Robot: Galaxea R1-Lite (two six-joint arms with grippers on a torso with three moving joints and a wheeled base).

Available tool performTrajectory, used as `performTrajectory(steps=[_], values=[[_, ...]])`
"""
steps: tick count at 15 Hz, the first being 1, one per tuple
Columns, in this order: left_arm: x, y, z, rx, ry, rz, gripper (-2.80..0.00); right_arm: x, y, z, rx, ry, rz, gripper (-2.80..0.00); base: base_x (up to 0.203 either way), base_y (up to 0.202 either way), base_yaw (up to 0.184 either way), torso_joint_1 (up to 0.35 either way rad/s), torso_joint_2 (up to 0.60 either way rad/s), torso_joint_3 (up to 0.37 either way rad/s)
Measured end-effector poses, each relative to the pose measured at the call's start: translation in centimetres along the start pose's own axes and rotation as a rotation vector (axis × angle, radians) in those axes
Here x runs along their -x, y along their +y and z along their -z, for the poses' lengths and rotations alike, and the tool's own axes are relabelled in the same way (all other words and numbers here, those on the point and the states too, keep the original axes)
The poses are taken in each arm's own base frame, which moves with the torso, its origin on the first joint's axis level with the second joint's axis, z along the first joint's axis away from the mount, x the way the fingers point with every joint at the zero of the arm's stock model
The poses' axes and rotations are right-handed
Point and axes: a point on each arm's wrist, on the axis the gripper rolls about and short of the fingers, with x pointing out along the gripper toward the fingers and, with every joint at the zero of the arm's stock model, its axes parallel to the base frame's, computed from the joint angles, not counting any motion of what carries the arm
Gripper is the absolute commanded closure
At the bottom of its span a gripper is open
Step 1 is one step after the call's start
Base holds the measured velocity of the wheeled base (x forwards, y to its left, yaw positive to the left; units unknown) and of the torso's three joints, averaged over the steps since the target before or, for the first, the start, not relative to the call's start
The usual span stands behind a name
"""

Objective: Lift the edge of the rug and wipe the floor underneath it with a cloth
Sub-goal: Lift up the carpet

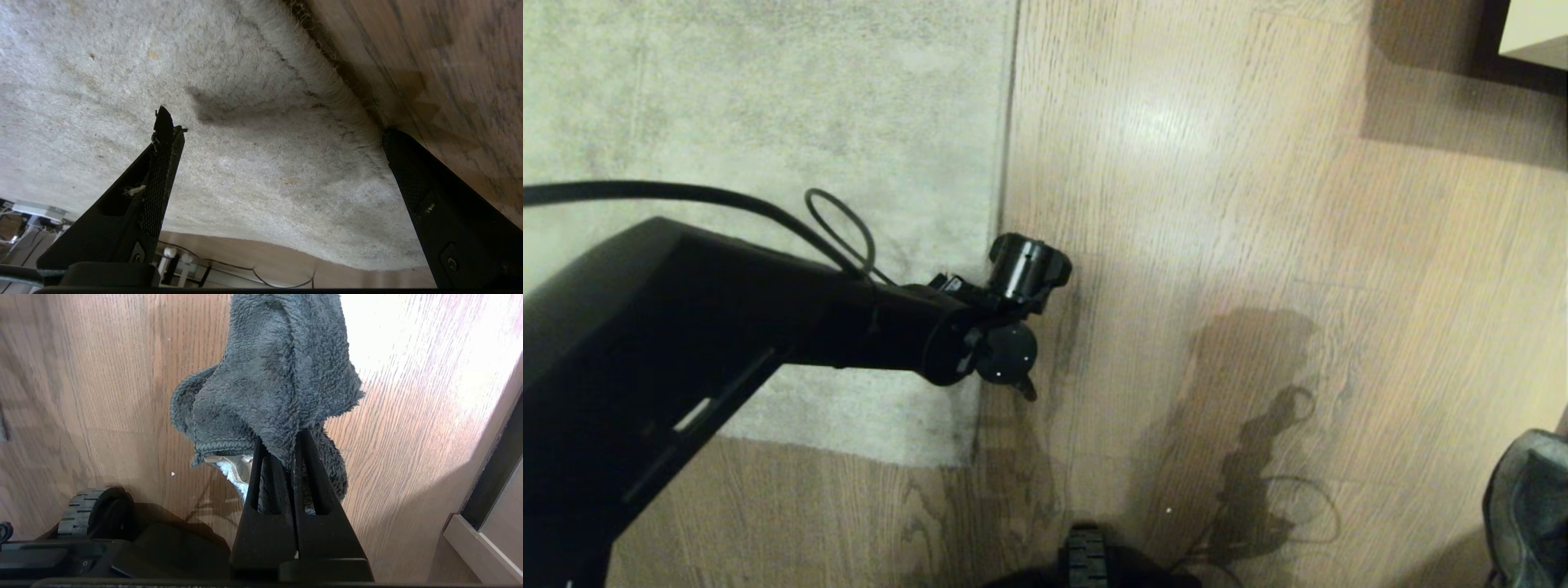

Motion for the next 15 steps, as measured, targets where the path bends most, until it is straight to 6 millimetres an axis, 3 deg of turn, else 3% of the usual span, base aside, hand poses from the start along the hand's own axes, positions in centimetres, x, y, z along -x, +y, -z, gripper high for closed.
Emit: performTrajectory(steps=[3,9,15], values=[[-0.5,0.5,1.5,-0.031,0.043,-0.005,-2.8,0.0,0.0,0.0,0.0,0.0,-0.001,0.0,0.0,0.0,0.0,0.0,0.0,0.0],[-0.6,1.6,2.8,-0.041,0.073,-0.015,-2.8,0.0,0.0,0.0,0.0,0.0,-0.001,0.0,0.0,0.0,0.0,0.0,0.0,0.0],[1.2,1.7,0.9,0.001,0.006,-0.004,-2.8,0.0,0.0,0.0,0.0,0.0,-0.001,0.0,0.0,0.0,0.0,0.0,0.0,0.0]])
